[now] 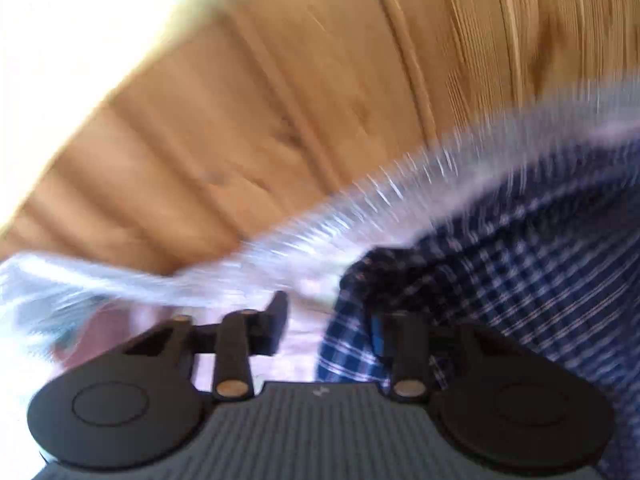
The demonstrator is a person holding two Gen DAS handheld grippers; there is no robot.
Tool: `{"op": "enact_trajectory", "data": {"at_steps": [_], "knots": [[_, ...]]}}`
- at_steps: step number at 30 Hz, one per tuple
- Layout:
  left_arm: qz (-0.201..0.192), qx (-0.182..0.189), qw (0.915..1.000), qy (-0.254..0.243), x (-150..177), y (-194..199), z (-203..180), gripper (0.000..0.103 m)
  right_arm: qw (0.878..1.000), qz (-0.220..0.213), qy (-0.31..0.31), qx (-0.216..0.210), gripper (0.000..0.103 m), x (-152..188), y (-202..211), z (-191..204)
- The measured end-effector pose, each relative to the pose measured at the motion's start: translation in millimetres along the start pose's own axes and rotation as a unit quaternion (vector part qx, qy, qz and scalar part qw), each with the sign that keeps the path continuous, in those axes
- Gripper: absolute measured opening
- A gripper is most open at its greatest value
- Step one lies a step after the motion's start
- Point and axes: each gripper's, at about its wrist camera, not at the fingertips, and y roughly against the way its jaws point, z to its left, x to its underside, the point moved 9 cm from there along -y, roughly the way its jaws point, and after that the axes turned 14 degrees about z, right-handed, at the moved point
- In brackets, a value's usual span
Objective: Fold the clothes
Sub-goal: 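Lower the shirt flat onto the quilt and open both grippers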
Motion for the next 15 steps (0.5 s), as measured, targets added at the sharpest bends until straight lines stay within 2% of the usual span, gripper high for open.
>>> {"op": "enact_trajectory", "data": {"at_steps": [2, 3, 5, 6, 7, 9, 10, 13, 15], "knots": [[-0.002, 0.092, 0.9957, -0.011, 25, 23, -23, 0.046, 0.998, -0.023, -0.015, -0.051, 0.053, 9, 36, 17], [-0.002, 0.141, 0.9898, -0.019, 39, 34, -35, 0.047, 0.996, -0.02, -0.008, -0.084, 0.052, 15, 44, 35], [0.044, 0.205, 0.9763, -0.055, 77, 29, -66, 0.044, 0.991, 0.006, 0.008, -0.131, 0.05, 36, 44, 73], [0.069, 0.207, 0.9734, -0.069, 97, 23, -77, 0.04, 0.989, 0.026, 0.015, -0.146, 0.05, 49, 40, 90], [0.086, 0.207, 0.9719, -0.073, 119, 20, -81, 0.034, 0.987, 0.058, 0.022, -0.15, 0.045, 67, 32, 103], [0.106, 0.211, 0.9691, -0.073, 156, 13, -77, 0.036, 0.984, 0.108, 0.043, -0.136, 0.044, 109, 27, 120], [0.117, 0.207, 0.9685, -0.073, 170, 16, -70, 0.037, 0.986, 0.105, 0.04, -0.126, 0.044, 123, 34, 119], [0.148, 0.185, 0.9687, -0.075, 219, 29, -51, 0.038, 0.982, 0.14, 0.017, -0.122, 0.045, 165, 51, 111], [0.169, 0.179, 0.9674, -0.06, 251, 38, -35, 0.038, 0.983, 0.155, 0.016, -0.1, 0.051, 185, 67, 107]]}}
